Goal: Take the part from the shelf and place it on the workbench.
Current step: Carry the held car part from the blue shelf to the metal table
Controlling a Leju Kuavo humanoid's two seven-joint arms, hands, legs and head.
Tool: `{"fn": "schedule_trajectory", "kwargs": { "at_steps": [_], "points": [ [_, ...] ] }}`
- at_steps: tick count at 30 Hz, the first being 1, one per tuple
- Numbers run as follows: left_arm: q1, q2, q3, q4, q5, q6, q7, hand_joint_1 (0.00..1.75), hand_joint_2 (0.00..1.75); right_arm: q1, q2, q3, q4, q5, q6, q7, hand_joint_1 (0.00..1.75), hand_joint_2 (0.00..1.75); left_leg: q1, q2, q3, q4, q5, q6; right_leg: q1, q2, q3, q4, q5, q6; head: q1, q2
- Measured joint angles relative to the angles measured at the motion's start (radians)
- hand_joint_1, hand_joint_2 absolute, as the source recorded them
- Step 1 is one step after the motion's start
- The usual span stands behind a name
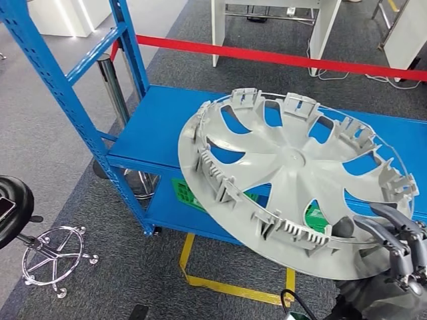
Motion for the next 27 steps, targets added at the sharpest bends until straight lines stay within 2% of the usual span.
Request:
{"fn": "schedule_trajectory", "kwargs": {
  "at_steps": [1,2,4,5,6,7,8,9,10,11,12,13,14,15,16,17,18,19,20,21,22,23,25,26,27],
  "points": [
    [0.000,-0.001,-0.003,0.000,-0.002,0.000,0.002,0.00,0.00,0.006,0.001,-0.001,-0.007,-0.002,0.000,0.000,1.75,1.75,0.003,0.001,-0.008,-0.006,0.013,0.004,0.000,0.002,-0.009,0.012,-0.020,0.005,0.001,0.000],
    [0.000,-0.002,-0.006,0.000,-0.004,0.000,0.003,0.00,0.00,0.012,0.001,-0.003,-0.015,-0.005,0.000,0.000,1.75,1.75,0.006,0.003,-0.019,-0.012,0.027,0.008,-0.001,0.005,-0.022,0.043,-0.057,0.010,0.002,0.000],
    [-0.001,-0.003,-0.012,0.000,-0.009,0.001,0.004,0.00,0.00,0.026,0.001,-0.009,-0.030,-0.008,0.000,0.000,1.75,1.75,0.007,0.006,-0.045,-0.011,0.046,0.012,-0.003,0.007,-0.054,0.154,-0.151,0.018,0.004,0.000],
    [-0.001,-0.003,-0.014,0.000,-0.011,0.002,0.005,0.00,0.00,0.033,0.001,-0.014,-0.037,-0.009,0.000,0.000,1.75,1.75,0.007,0.007,-0.059,-0.009,0.056,0.012,-0.004,0.007,-0.063,0.211,-0.179,0.022,0.004,0.000],
    [-0.001,-0.003,-0.017,0.000,-0.011,0.005,0.006,0.00,0.00,0.042,0.001,-0.019,-0.045,-0.010,0.000,0.000,1.75,1.75,0.007,0.007,-0.073,-0.007,0.066,0.011,-0.005,0.007,-0.060,0.247,-0.185,0.026,0.004,0.000],
    [-0.001,-0.003,-0.020,0.000,-0.012,0.008,0.007,0.00,0.00,0.049,0.001,-0.023,-0.052,-0.011,0.000,0.000,1.75,1.75,0.008,0.008,-0.088,-0.003,0.074,0.009,-0.006,0.007,-0.043,0.251,-0.170,0.028,0.004,0.000],
    [-0.002,-0.003,-0.023,0.000,-0.013,0.010,0.008,0.00,0.00,0.055,0.001,-0.028,-0.060,-0.012,0.000,0.000,1.75,1.75,0.009,0.008,-0.103,0.002,0.081,0.006,-0.007,0.007,-0.007,0.219,-0.143,0.030,0.004,0.000],
    [-0.002,-0.004,-0.026,0.000,-0.014,0.012,0.008,0.00,0.00,0.059,0.001,-0.033,-0.068,-0.013,0.000,0.000,1.75,1.75,0.010,0.007,-0.115,0.010,0.087,0.002,-0.009,0.007,0.041,0.158,-0.122,0.032,0.004,0.000],
    [-0.003,-0.004,-0.029,0.000,-0.015,0.014,0.008,0.00,0.00,0.062,0.001,-0.037,-0.077,-0.013,0.000,0.000,1.75,1.75,0.009,0.007,-0.127,0.018,0.092,-0.003,-0.010,0.008,0.095,0.087,-0.116,0.033,0.005,0.000],
    [-0.003,-0.004,-0.032,0.000,-0.017,0.015,0.008,0.00,0.00,0.065,0.001,-0.041,-0.086,-0.014,0.000,0.000,1.75,1.75,0.008,0.006,-0.136,0.026,0.097,-0.008,-0.009,0.010,0.134,0.028,-0.120,0.030,0.004,0.000],
    [-0.004,-0.004,-0.034,0.000,-0.018,0.015,0.007,0.00,0.00,0.069,0.002,-0.044,-0.095,-0.016,0.000,0.000,1.75,1.75,0.007,0.005,-0.142,0.032,0.102,-0.013,-0.008,0.012,0.156,-0.010,-0.130,0.026,0.005,0.000],
    [-0.004,-0.003,-0.035,0.000,-0.018,0.015,0.006,0.00,0.00,0.074,0.002,-0.047,-0.103,-0.017,0.000,0.000,1.75,1.75,0.006,0.005,-0.147,0.036,0.109,-0.018,-0.006,0.014,0.162,-0.025,-0.137,0.020,0.004,0.000],
    [-0.003,-0.003,-0.036,0.001,-0.019,0.016,0.006,0.00,0.00,0.078,0.003,-0.050,-0.110,-0.018,0.000,0.000,1.75,1.75,0.006,0.005,-0.150,0.037,0.116,-0.023,-0.006,0.014,0.154,-0.026,-0.134,0.010,0.004,0.000],
    [-0.003,-0.003,-0.037,0.001,-0.019,0.016,0.006,0.00,0.00,0.081,0.004,-0.053,-0.116,-0.018,0.000,0.000,1.75,1.75,0.008,0.004,-0.154,0.041,0.111,-0.029,-0.006,0.011,0.145,-0.027,-0.128,0.000,0.004,0.000],
    [-0.003,-0.003,-0.038,0.001,-0.019,0.016,0.005,0.00,0.00,0.084,0.005,-0.055,-0.122,-0.019,0.000,0.000,1.75,1.75,0.010,0.005,-0.159,0.054,0.092,-0.035,-0.007,0.008,0.137,-0.028,-0.120,-0.011,0.003,0.000],
    [-0.003,-0.003,-0.039,0.001,-0.019,0.016,0.005,0.00,0.00,0.086,0.007,-0.057,-0.127,-0.020,0.000,0.000,1.75,1.75,0.011,0.005,-0.169,0.085,0.056,-0.040,-0.008,0.005,0.126,-0.029,-0.112,-0.021,0.003,0.000],
    [-0.004,-0.002,-0.040,0.002,-0.019,0.016,0.005,0.00,0.00,0.089,0.009,-0.060,-0.132,-0.022,0.000,0.000,1.75,1.75,0.013,0.005,-0.182,0.134,0.005,-0.045,-0.009,0.002,0.118,-0.029,-0.102,-0.029,0.003,0.000],
    [-0.004,-0.002,-0.041,0.002,-0.020,0.017,0.005,0.00,0.00,0.091,0.011,-0.062,-0.137,-0.023,0.000,0.000,1.75,1.75,0.013,0.005,-0.196,0.196,-0.044,-0.048,-0.008,0.001,0.109,-0.029,-0.092,-0.032,0.003,0.000],
    [-0.004,-0.002,-0.044,0.002,-0.022,0.017,0.005,0.00,0.00,0.094,0.012,-0.065,-0.141,-0.026,0.000,0.000,1.75,1.75,0.014,0.005,-0.205,0.257,-0.079,-0.051,-0.007,-0.001,0.099,-0.028,-0.081,-0.033,0.003,0.000],
    [-0.004,-0.002,-0.046,0.002,-0.024,0.017,0.006,0.00,0.00,0.097,0.012,-0.068,-0.145,-0.028,0.000,0.000,1.75,1.75,0.015,0.005,-0.204,0.298,-0.093,-0.052,-0.006,-0.002,0.086,-0.027,-0.070,-0.033,0.003,0.000],
    [-0.004,-0.001,-0.050,0.002,-0.027,0.018,0.007,0.00,0.00,0.100,0.013,-0.072,-0.149,-0.030,0.000,0.000,1.75,1.75,0.016,0.005,-0.189,0.307,-0.085,-0.051,-0.006,-0.003,0.072,-0.025,-0.059,-0.032,0.003,0.000],
    [-0.004,-0.001,-0.053,0.002,-0.028,0.018,0.007,0.00,0.00,0.104,0.013,-0.074,-0.153,-0.031,0.000,0.000,1.75,1.75,0.016,0.005,-0.157,0.279,-0.061,-0.049,-0.005,-0.004,0.058,-0.023,-0.050,-0.031,0.003,0.000],
    [-0.006,-0.001,-0.058,0.002,-0.029,0.019,0.009,0.00,0.00,0.110,0.015,-0.079,-0.160,-0.034,0.000,0.000,1.75,1.75,0.014,0.005,-0.058,0.139,-0.017,-0.037,-0.002,-0.005,0.037,-0.020,-0.033,-0.025,0.003,0.000],
    [-0.007,-0.001,-0.060,0.002,-0.030,0.021,0.009,0.00,0.00,0.111,0.017,-0.081,-0.164,-0.035,0.000,0.000,1.75,1.75,0.012,0.005,-0.013,0.066,-0.010,-0.031,-0.001,-0.005,0.030,-0.019,-0.025,-0.021,0.003,0.000],
    [-0.008,-0.001,-0.062,0.002,-0.031,0.022,0.010,0.00,0.00,0.113,0.019,-0.083,-0.168,-0.037,0.000,0.000,1.75,1.75,0.009,0.005,0.016,0.015,-0.010,-0.026,-0.001,-0.006,0.025,-0.019,-0.017,-0.015,0.004,0.000]
  ]
}}
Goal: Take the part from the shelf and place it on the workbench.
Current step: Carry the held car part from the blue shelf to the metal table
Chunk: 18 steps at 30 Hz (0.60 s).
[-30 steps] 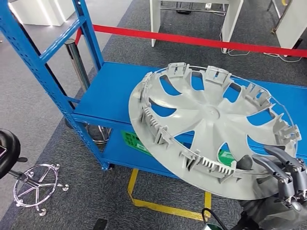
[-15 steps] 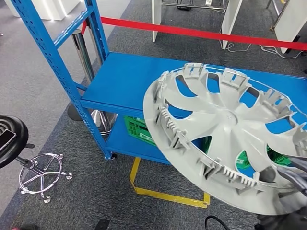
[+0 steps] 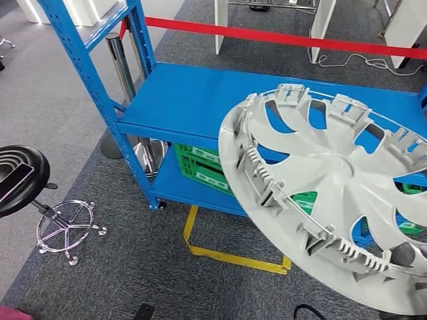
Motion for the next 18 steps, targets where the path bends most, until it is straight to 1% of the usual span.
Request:
{"fn": "schedule_trajectory", "kwargs": {
  "at_steps": [1,2,3,4,5,6,7,8,9,10,11,12,13,14,15,16,17,18],
  "points": [
    [-0.001,0.000,-0.002,0.000,-0.002,0.002,0.002,0.00,0.00,0.002,0.002,-0.002,-0.004,-0.005,0.000,0.000,1.75,1.75,-0.003,0.000,0.011,-0.026,-0.003,0.003,0.000,-0.001,-0.003,-0.001,0.009,0.006,-0.001,0.000],
    [0.000,0.000,-0.005,0.000,-0.004,0.003,0.005,0.00,0.00,0.005,0.004,-0.004,-0.008,-0.011,0.000,0.000,1.75,1.75,-0.005,-0.001,0.007,-0.033,0.002,0.006,-0.001,-0.003,-0.006,-0.004,0.019,0.013,-0.001,0.000],
    [0.000,0.000,-0.008,0.000,-0.006,0.005,0.008,0.00,0.00,0.010,0.006,-0.006,-0.011,-0.019,0.000,0.000,1.75,1.75,-0.004,0.000,0.000,-0.034,0.012,0.010,-0.003,-0.002,-0.008,-0.004,0.022,0.020,-0.001,0.000],
    [0.000,-0.001,-0.012,0.000,-0.008,0.007,0.011,0.00,0.00,0.016,0.008,-0.008,-0.015,-0.027,0.000,0.000,1.75,1.75,-0.003,0.001,-0.009,-0.036,0.023,0.016,-0.004,0.000,-0.015,0.002,0.011,0.025,-0.001,0.000],
    [0.000,-0.002,-0.016,0.000,-0.010,0.007,0.013,0.00,0.00,0.024,0.011,-0.012,-0.019,-0.034,0.000,0.000,1.75,1.75,-0.001,0.003,-0.021,-0.039,0.035,0.022,-0.004,0.004,-0.026,0.024,-0.019,0.030,0.001,0.000],
    [-0.001,-0.002,-0.020,0.000,-0.011,0.004,0.015,0.00,0.00,0.031,0.013,-0.015,-0.024,-0.040,0.000,0.000,1.75,1.75,0.001,0.004,-0.033,-0.040,0.046,0.027,-0.005,0.008,-0.040,0.066,-0.068,0.033,0.002,0.000],
    [-0.002,-0.003,-0.024,0.000,-0.013,0.000,0.020,0.00,0.00,0.039,0.016,-0.019,-0.029,-0.048,0.000,0.000,1.75,1.75,0.000,0.004,-0.048,-0.039,0.057,0.031,-0.005,0.010,-0.057,0.125,-0.122,0.036,0.004,0.000],
    [-0.002,-0.003,-0.027,0.000,-0.014,-0.006,0.027,0.00,0.00,0.048,0.019,-0.024,-0.036,-0.057,0.000,0.000,1.75,1.75,-0.001,0.005,-0.064,-0.037,0.069,0.032,-0.005,0.012,-0.070,0.193,-0.165,0.038,0.005,0.000],
    [-0.002,-0.003,-0.030,0.000,-0.014,-0.013,0.036,0.00,0.00,0.057,0.022,-0.030,-0.043,-0.066,0.000,0.000,1.75,1.75,-0.001,0.005,-0.081,-0.035,0.081,0.032,-0.004,0.012,-0.074,0.247,-0.183,0.040,0.005,0.000],
    [-0.002,-0.003,-0.033,0.000,-0.013,-0.020,0.048,0.00,0.00,0.067,0.025,-0.035,-0.051,-0.074,0.000,0.000,1.75,1.75,-0.002,0.006,-0.099,-0.031,0.093,0.031,-0.005,0.012,-0.066,0.276,-0.176,0.041,0.005,0.000],
    [-0.002,-0.003,-0.035,0.000,-0.011,-0.027,0.062,0.00,0.00,0.077,0.027,-0.040,-0.060,-0.080,0.000,0.000,1.75,1.75,-0.001,0.006,-0.117,-0.026,0.103,0.029,-0.005,0.012,-0.042,0.271,-0.151,0.041,0.005,0.000],
    [-0.003,-0.003,-0.038,0.000,-0.007,-0.036,0.080,0.00,0.00,0.086,0.029,-0.044,-0.069,-0.084,0.000,0.000,1.75,1.75,-0.001,0.006,-0.134,-0.020,0.111,0.026,-0.005,0.012,0.000,0.231,-0.121,0.041,0.005,0.000],
    [-0.004,-0.003,-0.040,0.000,-0.002,-0.044,0.104,0.00,0.00,0.096,0.031,-0.048,-0.079,-0.088,0.000,0.000,1.75,1.75,-0.001,0.005,-0.149,-0.012,0.119,0.022,-0.006,0.013,0.055,0.163,-0.109,0.041,0.005,0.000],
    [-0.005,-0.002,-0.041,0.000,0.007,-0.052,0.138,0.00,0.00,0.104,0.033,-0.051,-0.089,-0.091,0.000,0.000,1.75,1.75,-0.003,0.004,-0.162,-0.003,0.125,0.018,-0.006,0.015,0.115,0.083,-0.112,0.039,0.006,0.000],
    [-0.005,-0.002,-0.041,0.001,0.019,-0.059,0.178,0.00,0.00,0.111,0.034,-0.053,-0.099,-0.095,0.000,0.000,1.75,1.75,-0.004,0.003,-0.170,0.005,0.132,0.013,-0.005,0.016,0.156,0.020,-0.125,0.034,0.006,0.000],
    [-0.006,-0.001,-0.041,0.001,0.032,-0.064,0.219,0.00,0.00,0.118,0.036,-0.056,-0.108,-0.098,0.000,0.000,1.75,1.75,-0.006,0.002,-0.176,0.010,0.140,0.008,-0.004,0.018,0.180,-0.021,-0.140,0.029,0.007,0.000],
    [-0.005,0.000,-0.041,0.002,0.043,-0.068,0.255,0.00,0.00,0.124,0.037,-0.058,-0.115,-0.100,0.000,0.000,1.75,1.75,-0.006,0.002,-0.180,0.012,0.148,0.004,-0.002,0.018,0.184,-0.037,-0.144,0.022,0.008,0.000],
    [-0.004,0.001,-0.041,0.003,0.054,-0.070,0.282,0.00,0.00,0.128,0.038,-0.060,-0.120,-0.101,0.000,0.000,1.75,1.75,-0.005,0.002,-0.183,0.013,0.155,-0.001,-0.002,0.016,0.174,-0.036,-0.140,0.013,0.008,0.000]
  ]
}}
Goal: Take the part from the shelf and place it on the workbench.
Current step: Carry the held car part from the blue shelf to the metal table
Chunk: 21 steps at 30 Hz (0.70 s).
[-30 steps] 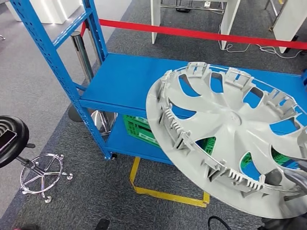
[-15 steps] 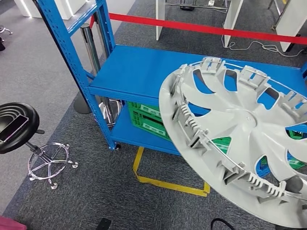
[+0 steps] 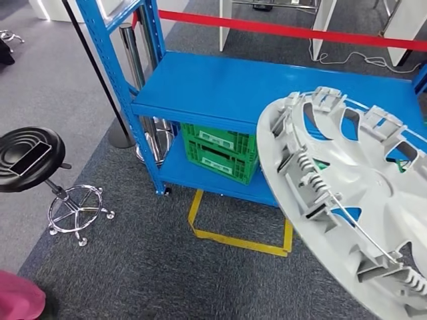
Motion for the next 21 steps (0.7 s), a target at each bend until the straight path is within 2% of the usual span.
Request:
{"fn": "schedule_trajectory", "kwargs": {
  "at_steps": [1,2,3,5,6,7,8,9,10,12,13,14,15,16,17,18,20,21],
  "points": [
    [0.002,0.001,0.000,0.001,0.009,-0.004,0.023,0.00,0.00,0.003,0.002,-0.002,-0.005,0.000,0.000,0.000,1.75,1.75,0.002,0.000,-0.004,0.006,-0.009,-0.005,-0.001,-0.003,-0.008,0.001,0.007,-0.008,0.000,0.000],
    [0.004,0.001,0.002,0.001,0.016,-0.012,0.048,0.00,0.00,0.005,0.004,-0.004,-0.008,0.000,0.000,0.000,1.75,1.75,0.003,-0.001,-0.011,0.027,-0.037,-0.011,-0.002,-0.006,-0.017,0.000,0.017,-0.018,-0.002,0.000],
    [0.004,0.001,0.002,0.002,0.012,-0.033,0.085,0.00,0.00,0.006,0.006,-0.005,-0.011,0.000,0.000,0.000,1.75,1.75,0.005,-0.001,-0.021,0.066,-0.082,-0.017,-0.003,-0.010,-0.027,0.000,0.027,-0.025,-0.004,0.000],
    [-0.006,0.002,-0.019,0.002,-0.070,-0.130,0.195,0.00,0.00,0.005,0.007,-0.006,-0.012,0.000,0.000,0.000,1.75,1.75,0.007,-0.001,-0.042,0.188,-0.185,-0.025,0.000,-0.017,-0.051,0.002,0.047,-0.032,-0.007,0.000],
    [-0.018,0.005,-0.050,0.004,-0.173,-0.196,0.254,0.00,0.00,-0.001,0.007,-0.005,-0.009,0.002,0.000,0.000,1.75,1.75,0.007,-0.001,-0.046,0.242,-0.212,-0.026,0.001,-0.020,-0.063,0.005,0.058,-0.032,-0.008,0.000],
    [-0.033,0.010,-0.092,0.006,-0.308,-0.256,0.301,0.00,0.00,-0.010,0.006,-0.003,-0.003,0.006,0.000,0.000,1.75,1.75,0.006,-0.001,-0.038,0.272,-0.213,-0.025,0.003,-0.024,-0.078,0.009,0.069,-0.033,-0.008,0.000],
    [-0.049,0.013,-0.136,0.008,-0.451,-0.301,0.333,0.00,0.00,-0.020,0.006,-0.002,0.004,0.010,0.001,0.000,1.75,1.75,0.004,-0.001,-0.015,0.271,-0.195,-0.022,0.005,-0.027,-0.093,0.014,0.079,-0.033,-0.008,0.000],
    [-0.062,0.015,-0.176,0.009,-0.586,-0.330,0.354,0.00,0.00,-0.030,0.006,0.000,0.011,0.014,0.001,0.000,1.75,1.75,0.002,-0.001,0.023,0.232,-0.166,-0.016,0.008,-0.028,-0.109,0.018,0.090,-0.033,-0.008,0.000],
    [-0.071,0.016,-0.206,0.010,-0.682,-0.347,0.363,0.00,0.00,-0.038,0.006,0.000,0.017,0.017,0.001,-0.001,1.75,1.75,0.000,-0.001,0.073,0.167,-0.141,-0.007,0.009,-0.029,-0.123,0.021,0.099,-0.032,-0.008,0.000],
    [-0.074,0.014,-0.250,0.010,-0.748,-0.366,0.367,0.00,0.00,-0.049,0.006,0.001,0.026,0.019,0.001,-0.001,1.75,1.75,-0.006,-0.001,0.163,0.022,-0.133,0.010,0.013,-0.029,-0.142,0.023,0.118,-0.026,-0.007,0.000],
    [-0.072,0.013,-0.267,0.010,-0.744,-0.370,0.363,0.00,0.00,-0.055,0.006,0.001,0.030,0.018,0.000,-0.001,1.75,1.75,-0.010,-0.001,0.185,-0.023,-0.139,0.015,0.012,-0.029,-0.150,0.023,0.128,-0.020,-0.007,0.000],
    [-0.071,0.012,-0.282,0.010,-0.733,-0.371,0.358,0.00,0.00,-0.060,0.006,0.002,0.033,0.018,0.000,-0.001,1.75,1.75,-0.013,-0.001,0.191,-0.047,-0.143,0.018,0.011,-0.030,-0.157,0.022,0.139,-0.012,-0.007,0.000],
    [-0.070,0.010,-0.293,0.010,-0.727,-0.371,0.352,0.00,0.00,-0.065,0.006,0.003,0.037,0.018,0.000,-0.001,1.75,1.75,-0.014,-0.001,0.186,-0.057,-0.137,0.021,0.009,-0.032,-0.163,0.020,0.148,-0.005,-0.007,0.000],
    [-0.071,0.009,-0.302,0.010,-0.725,-0.370,0.347,0.00,0.00,-0.068,0.006,0.004,0.041,0.018,0.000,-0.001,1.75,1.75,-0.013,0.000,0.180,-0.061,-0.127,0.026,0.008,-0.030,-0.170,0.021,0.145,0.001,-0.007,0.000],
    [-0.073,0.008,-0.310,0.010,-0.724,-0.370,0.344,0.00,0.00,-0.071,0.005,0.006,0.044,0.018,0.001,-0.001,1.75,1.75,-0.010,0.001,0.173,-0.066,-0.116,0.032,0.008,-0.025,-0.180,0.036,0.127,0.007,-0.005,0.000],
    [-0.074,0.007,-0.316,0.010,-0.724,-0.370,0.342,0.00,0.00,-0.072,0.004,0.008,0.047,0.018,0.001,-0.002,1.75,1.75,-0.007,0.002,0.164,-0.070,-0.105,0.038,0.007,-0.018,-0.194,0.071,0.092,0.011,-0.003,0.000],
    [-0.077,0.007,-0.325,0.010,-0.723,-0.370,0.341,0.00,0.00,-0.075,0.002,0.009,0.053,0.018,0.000,-0.002,1.75,1.75,-0.006,0.002,0.144,-0.067,-0.089,0.044,0.004,-0.007,-0.232,0.196,0.002,0.020,0.000,0.000],
    [-0.078,0.007,-0.328,0.010,-0.723,-0.370,0.340,0.00,0.00,-0.076,0.002,0.010,0.056,0.018,0.000,-0.002,1.75,1.75,-0.006,0.003,0.132,-0.065,-0.081,0.044,0.003,-0.005,-0.246,0.259,-0.026,0.024,0.000,0.000]
  ]
}}
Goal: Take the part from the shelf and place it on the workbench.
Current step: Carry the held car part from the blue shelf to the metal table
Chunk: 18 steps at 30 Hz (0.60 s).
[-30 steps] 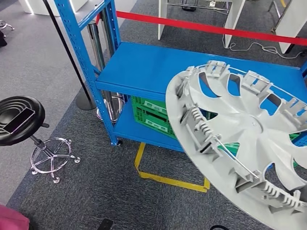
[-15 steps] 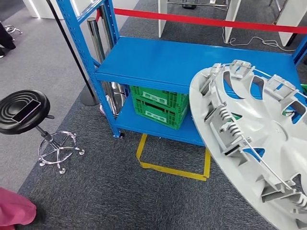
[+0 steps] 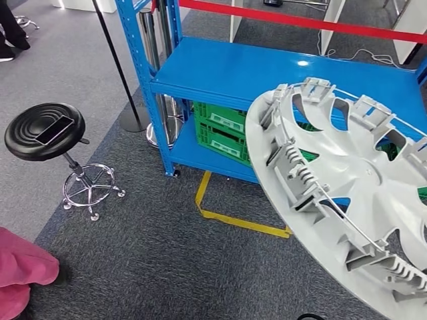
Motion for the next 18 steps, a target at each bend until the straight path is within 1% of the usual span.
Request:
{"fn": "schedule_trajectory", "kwargs": {
  "at_steps": [1,2,3,4,5,6,7,8,9,10,11,12,13,14,15,16,17,18],
  "points": [
    [-0.001,0.000,-0.002,0.000,0.000,0.000,-0.002,0.00,0.00,-0.001,0.000,0.000,0.003,0.000,0.000,0.000,1.75,1.75,0.000,0.000,-0.012,0.004,0.007,-0.001,-0.002,0.001,-0.002,0.039,-0.007,0.004,0.000,0.000],
    [-0.002,0.000,-0.003,0.000,0.000,0.000,-0.008,0.00,0.00,-0.002,-0.001,0.001,0.005,0.000,0.000,0.000,1.75,1.75,0.001,0.000,-0.024,0.009,0.013,-0.003,-0.004,0.001,0.014,0.041,0.007,0.007,0.000,0.000],
    [-0.003,-0.001,-0.004,0.000,0.000,0.000,-0.015,0.00,0.00,-0.004,-0.001,0.001,0.008,0.000,0.000,0.000,1.75,1.75,0.002,-0.001,-0.036,0.015,0.017,-0.005,-0.006,0.000,0.047,0.006,0.035,0.009,0.000,0.000],
    [-0.005,-0.001,-0.004,0.000,-0.001,0.000,-0.024,0.00,0.00,-0.007,-0.002,0.003,0.010,-0.001,0.000,0.000,1.75,1.75,0.003,-0.002,-0.047,0.023,0.021,-0.008,-0.009,0.001,0.095,-0.060,0.061,0.010,0.000,0.000],
    [-0.006,-0.002,-0.005,0.000,-0.004,-0.001,-0.035,0.00,0.00,-0.012,-0.002,0.005,0.013,0.000,0.000,0.000,1.75,1.75,0.002,-0.002,-0.057,0.031,0.023,-0.012,-0.009,0.001,0.145,-0.131,0.074,0.012,0.000,0.000],
    [-0.007,-0.003,-0.005,0.000,-0.013,-0.002,-0.042,0.00,0.00,-0.017,-0.003,0.008,0.016,0.002,0.000,0.001,1.75,1.75,0.001,-0.003,-0.067,0.040,0.026,-0.016,-0.010,0.003,0.184,-0.191,0.076,0.011,0.000,0.000],
    [-0.010,-0.004,-0.006,0.000,-0.033,-0.001,-0.048,0.00,0.00,-0.022,-0.004,0.010,0.020,0.008,0.000,0.007,1.75,1.75,0.000,-0.004,-0.074,0.047,0.030,-0.021,-0.009,0.005,0.207,-0.228,0.070,0.011,0.000,0.000],
    [-0.011,-0.006,-0.006,0.000,-0.066,0.008,-0.051,0.00,0.00,-0.026,-0.004,0.009,0.024,0.016,0.000,0.017,1.75,1.75,-0.001,-0.004,-0.080,0.051,0.036,-0.026,-0.007,0.007,0.214,-0.240,0.064,0.009,-0.001,0.000],
    [-0.011,-0.009,-0.006,0.000,-0.107,0.025,-0.053,0.00,0.00,-0.029,-0.004,0.004,0.027,0.023,0.000,0.028,1.75,1.75,-0.002,-0.006,-0.084,0.053,0.042,-0.031,-0.007,0.007,0.210,-0.244,0.066,0.004,-0.001,0.000],
    [-0.009,-0.012,-0.007,0.000,-0.149,0.047,-0.056,0.00,0.00,-0.031,-0.004,-0.006,0.028,0.022,0.000,0.036,1.75,1.75,-0.002,-0.007,-0.088,0.055,0.040,-0.036,-0.008,0.004,0.206,-0.245,0.071,-0.005,0.000,0.000],
    [-0.006,-0.013,-0.007,0.000,-0.181,0.070,-0.059,0.00,0.00,-0.031,-0.004,-0.018,0.029,0.012,0.000,0.036,1.75,1.75,-0.002,-0.008,-0.094,0.065,0.025,-0.042,-0.010,0.000,0.199,-0.247,0.077,-0.015,-0.002,0.000],
    [-0.003,-0.014,-0.007,-0.001,-0.199,0.087,-0.061,0.00,0.00,-0.030,-0.003,-0.032,0.028,-0.004,0.000,0.030,1.75,1.75,-0.001,-0.009,-0.103,0.093,-0.008,-0.049,-0.012,-0.003,0.191,-0.249,0.084,-0.027,-0.003,0.000],
    [-0.001,-0.015,-0.007,-0.001,-0.208,0.099,-0.064,0.00,0.00,-0.029,-0.002,-0.044,0.028,-0.019,0.000,0.022,1.75,1.75,0.001,-0.009,-0.115,0.143,-0.056,-0.056,-0.013,-0.007,0.181,-0.249,0.092,-0.036,-0.005,0.000],
    [-0.001,-0.015,-0.007,-0.001,-0.211,0.105,-0.066,0.00,0.00,-0.029,-0.001,-0.055,0.027,-0.030,0.000,0.015,1.75,1.75,0.002,-0.008,-0.127,0.207,-0.105,-0.061,-0.012,-0.009,0.169,-0.246,0.099,-0.041,-0.007,0.000],
    [-0.001,-0.015,-0.007,-0.001,-0.212,0.109,-0.068,0.00,0.00,-0.029,0.000,-0.064,0.027,-0.037,0.000,0.011,1.75,1.75,0.003,-0.008,-0.135,0.274,-0.144,-0.065,-0.011,-0.011,0.157,-0.243,0.107,-0.044,-0.007,0.000],
    [-0.001,-0.015,-0.007,-0.002,-0.213,0.110,-0.069,0.00,0.00,-0.030,0.000,-0.071,0.026,-0.040,0.000,0.010,1.75,1.75,0.004,-0.008,-0.133,0.321,-0.162,-0.067,-0.011,-0.012,0.145,-0.238,0.113,-0.045,-0.007,0.000],
    [0.000,-0.015,-0.007,-0.002,-0.213,0.111,-0.070,0.00,0.00,-0.031,0.001,-0.077,0.026,-0.041,0.000,0.009,1.75,1.75,0.004,-0.008,-0.118,0.336,-0.158,-0.067,-0.010,-0.013,0.131,-0.232,0.119,-0.045,-0.007,0.000],
    [0.002,-0.016,-0.007,-0.002,-0.214,0.110,-0.071,0.00,0.00,-0.032,0.001,-0.082,0.026,-0.040,0.000,0.009,1.75,1.75,0.004,-0.008,-0.089,0.314,-0.136,-0.065,-0.009,-0.013,0.117,-0.225,0.125,-0.044,-0.007,0.000]
  ]
}}
